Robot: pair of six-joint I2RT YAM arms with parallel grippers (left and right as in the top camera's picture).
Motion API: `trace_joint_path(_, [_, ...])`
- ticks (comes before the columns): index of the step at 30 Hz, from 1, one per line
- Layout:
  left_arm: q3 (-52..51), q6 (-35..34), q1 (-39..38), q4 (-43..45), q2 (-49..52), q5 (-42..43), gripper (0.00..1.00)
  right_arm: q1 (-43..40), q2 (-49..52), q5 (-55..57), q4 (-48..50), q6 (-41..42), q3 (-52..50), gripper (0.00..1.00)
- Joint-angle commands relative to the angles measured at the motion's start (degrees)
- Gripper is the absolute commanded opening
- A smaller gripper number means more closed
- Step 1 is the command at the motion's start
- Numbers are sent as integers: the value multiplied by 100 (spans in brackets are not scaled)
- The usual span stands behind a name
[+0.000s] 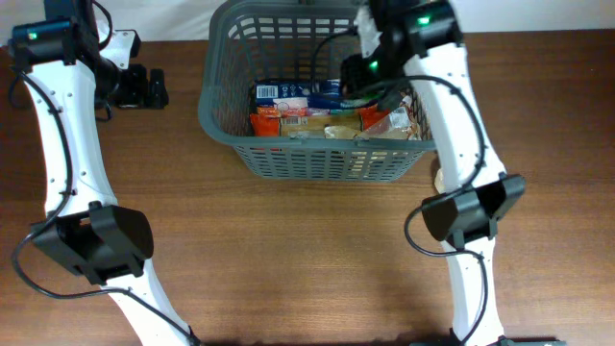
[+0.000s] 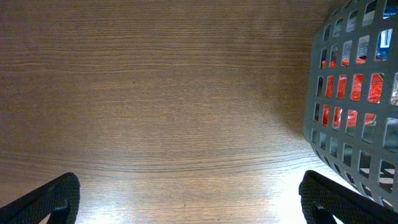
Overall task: Pack container
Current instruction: 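Carry the jar into the basket and release it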
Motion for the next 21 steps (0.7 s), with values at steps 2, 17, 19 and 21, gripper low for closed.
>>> trace_joint_path(2, [-37, -70, 7, 13, -11, -2, 99, 160, -74, -136, 280, 59, -581, 4])
trace_joint_path(17, [-37, -70, 7, 13, -11, -2, 99, 11, -509, -181, 223, -157, -282, 95])
trace_joint_path(19, [-39, -70, 7, 13, -11, -2, 99, -74, -822, -168, 146, -160, 273, 99])
trace_joint_path(21, [-37, -70, 7, 13, -11, -2, 99, -203, -1086, -20, 79, -157, 776, 100])
